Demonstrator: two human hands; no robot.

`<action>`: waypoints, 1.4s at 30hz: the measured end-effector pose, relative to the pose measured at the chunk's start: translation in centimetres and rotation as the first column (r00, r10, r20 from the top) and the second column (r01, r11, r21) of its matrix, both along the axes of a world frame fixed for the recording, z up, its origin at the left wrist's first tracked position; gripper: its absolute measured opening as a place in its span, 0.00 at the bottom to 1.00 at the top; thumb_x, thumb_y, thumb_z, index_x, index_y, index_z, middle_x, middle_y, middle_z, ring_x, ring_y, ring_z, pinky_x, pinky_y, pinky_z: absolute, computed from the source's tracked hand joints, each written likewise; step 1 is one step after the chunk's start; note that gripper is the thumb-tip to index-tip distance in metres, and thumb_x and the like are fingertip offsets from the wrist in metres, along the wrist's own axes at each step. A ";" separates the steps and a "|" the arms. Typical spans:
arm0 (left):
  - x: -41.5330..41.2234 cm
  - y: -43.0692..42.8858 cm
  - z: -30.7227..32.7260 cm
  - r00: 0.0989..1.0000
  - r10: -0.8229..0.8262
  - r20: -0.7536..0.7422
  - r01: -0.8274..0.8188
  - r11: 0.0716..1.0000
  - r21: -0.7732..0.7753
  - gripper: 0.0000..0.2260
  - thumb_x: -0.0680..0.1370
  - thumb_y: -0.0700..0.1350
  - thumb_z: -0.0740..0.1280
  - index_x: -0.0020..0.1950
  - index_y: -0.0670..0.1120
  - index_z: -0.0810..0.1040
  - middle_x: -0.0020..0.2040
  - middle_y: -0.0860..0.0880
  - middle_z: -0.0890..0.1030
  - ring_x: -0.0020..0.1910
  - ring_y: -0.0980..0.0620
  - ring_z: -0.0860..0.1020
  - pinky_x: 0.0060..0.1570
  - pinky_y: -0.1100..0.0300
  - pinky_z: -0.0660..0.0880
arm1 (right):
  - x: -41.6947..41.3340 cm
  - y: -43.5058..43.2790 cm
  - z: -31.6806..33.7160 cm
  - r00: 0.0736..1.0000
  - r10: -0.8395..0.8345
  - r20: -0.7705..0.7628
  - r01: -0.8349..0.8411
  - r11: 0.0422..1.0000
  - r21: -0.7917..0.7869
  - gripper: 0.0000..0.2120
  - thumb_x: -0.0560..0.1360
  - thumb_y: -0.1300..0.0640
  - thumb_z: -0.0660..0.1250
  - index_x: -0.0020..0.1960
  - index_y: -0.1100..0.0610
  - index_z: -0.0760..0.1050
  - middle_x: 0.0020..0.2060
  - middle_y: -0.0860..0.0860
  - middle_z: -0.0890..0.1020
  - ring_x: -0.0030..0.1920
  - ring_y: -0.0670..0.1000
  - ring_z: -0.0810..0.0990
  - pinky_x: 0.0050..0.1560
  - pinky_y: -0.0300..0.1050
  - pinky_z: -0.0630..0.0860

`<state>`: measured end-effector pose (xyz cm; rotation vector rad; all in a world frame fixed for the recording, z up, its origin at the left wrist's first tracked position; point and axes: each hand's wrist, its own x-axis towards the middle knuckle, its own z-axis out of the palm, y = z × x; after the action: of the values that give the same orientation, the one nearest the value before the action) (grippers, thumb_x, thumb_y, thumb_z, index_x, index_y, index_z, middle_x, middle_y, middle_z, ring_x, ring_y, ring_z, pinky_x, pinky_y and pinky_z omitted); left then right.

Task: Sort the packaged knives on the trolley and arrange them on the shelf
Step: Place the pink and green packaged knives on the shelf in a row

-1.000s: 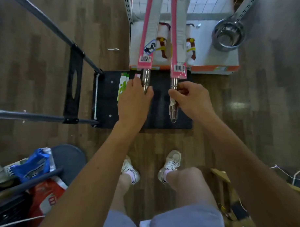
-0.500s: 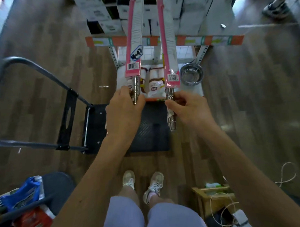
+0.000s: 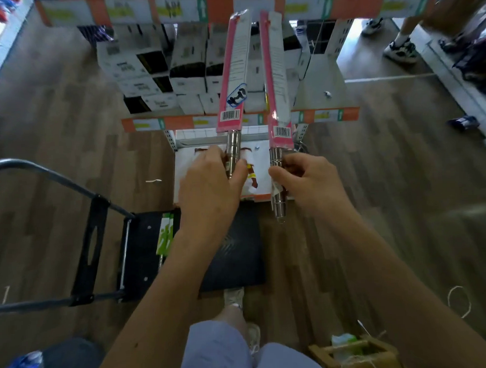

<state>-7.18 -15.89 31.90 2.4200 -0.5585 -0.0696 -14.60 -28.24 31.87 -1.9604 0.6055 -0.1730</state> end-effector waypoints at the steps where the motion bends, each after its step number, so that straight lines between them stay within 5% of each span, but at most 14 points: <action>1: 0.9 -0.6 0.3 1.000 0.003 0.010 -0.003 1.000 -0.002 0.09 0.77 0.53 0.62 0.44 0.49 0.68 0.40 0.50 0.72 0.40 0.53 0.72 0.40 0.60 0.65 | 0.8 -0.5 0.2 1.000 -0.002 0.006 0.002 1.000 0.013 0.04 0.75 0.53 0.64 0.50 0.49 0.72 0.37 0.41 0.76 0.37 0.40 0.78 0.33 0.25 0.74; 11: 10.5 -8.0 4.7 0.997 -0.060 0.037 0.062 0.997 -0.047 0.10 0.77 0.54 0.60 0.45 0.48 0.70 0.40 0.50 0.74 0.38 0.53 0.73 0.35 0.62 0.66 | 10.1 -7.6 3.9 0.985 -0.102 0.139 0.079 0.984 0.158 0.08 0.75 0.55 0.64 0.39 0.44 0.72 0.37 0.46 0.80 0.39 0.45 0.80 0.43 0.38 0.79; 14: 12.5 -10.7 5.5 0.998 -0.046 0.052 0.049 0.997 -0.053 0.09 0.77 0.54 0.60 0.45 0.49 0.67 0.40 0.50 0.73 0.37 0.54 0.71 0.32 0.65 0.63 | 12.6 -10.3 4.9 0.980 -0.100 0.174 0.066 0.979 0.192 0.06 0.75 0.56 0.65 0.41 0.46 0.74 0.36 0.46 0.80 0.36 0.43 0.79 0.39 0.34 0.78; 21: 17.2 -18.6 5.9 0.993 0.087 0.084 -0.081 0.994 -0.073 0.10 0.77 0.55 0.60 0.46 0.48 0.70 0.40 0.51 0.73 0.39 0.52 0.71 0.40 0.60 0.63 | 19.6 -18.8 5.5 0.978 -0.051 0.202 0.002 0.972 0.235 0.06 0.74 0.59 0.65 0.41 0.52 0.78 0.32 0.46 0.80 0.31 0.40 0.78 0.36 0.36 0.77; 29: 21.5 -25.6 6.9 0.986 0.166 0.015 -0.164 0.982 -0.094 0.10 0.77 0.54 0.60 0.44 0.48 0.68 0.41 0.50 0.74 0.41 0.50 0.73 0.42 0.57 0.69 | 27.3 -27.8 8.1 0.994 -0.042 0.100 -0.022 0.826 0.564 0.13 0.73 0.68 0.59 0.31 0.63 0.73 0.29 0.53 0.81 0.26 0.46 0.78 0.28 0.38 0.77; 32: 22.6 -26.8 7.0 0.983 0.181 0.000 -0.180 0.980 -0.087 0.11 0.77 0.54 0.60 0.44 0.47 0.69 0.40 0.49 0.74 0.40 0.50 0.73 0.41 0.57 0.69 | 29.6 -29.6 8.0 0.999 0.011 0.049 -0.040 0.773 0.633 0.09 0.74 0.68 0.58 0.37 0.65 0.74 0.29 0.52 0.82 0.25 0.45 0.78 0.26 0.36 0.75; 39: 24.3 -28.1 6.6 0.972 0.234 -0.033 -0.236 0.968 -0.081 0.14 0.77 0.55 0.60 0.47 0.44 0.73 0.41 0.47 0.78 0.40 0.48 0.76 0.41 0.54 0.73 | 32.4 -30.8 6.4 0.982 0.124 -0.139 -0.044 0.880 0.472 0.08 0.74 0.61 0.63 0.39 0.64 0.77 0.33 0.53 0.83 0.26 0.46 0.79 0.28 0.37 0.77; 42: 24.7 -28.3 6.1 0.971 0.236 -0.023 -0.237 0.971 -0.040 0.13 0.77 0.55 0.60 0.47 0.45 0.72 0.41 0.48 0.76 0.39 0.50 0.74 0.39 0.58 0.67 | 32.8 -31.0 5.9 0.973 0.117 -0.198 -0.043 0.938 0.343 0.08 0.73 0.57 0.64 0.41 0.61 0.79 0.37 0.55 0.83 0.35 0.50 0.80 0.43 0.47 0.80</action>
<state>17.55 -44.17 37.99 2.4240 -0.2572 0.0219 18.22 -59.26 37.72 -1.6759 0.6471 0.1885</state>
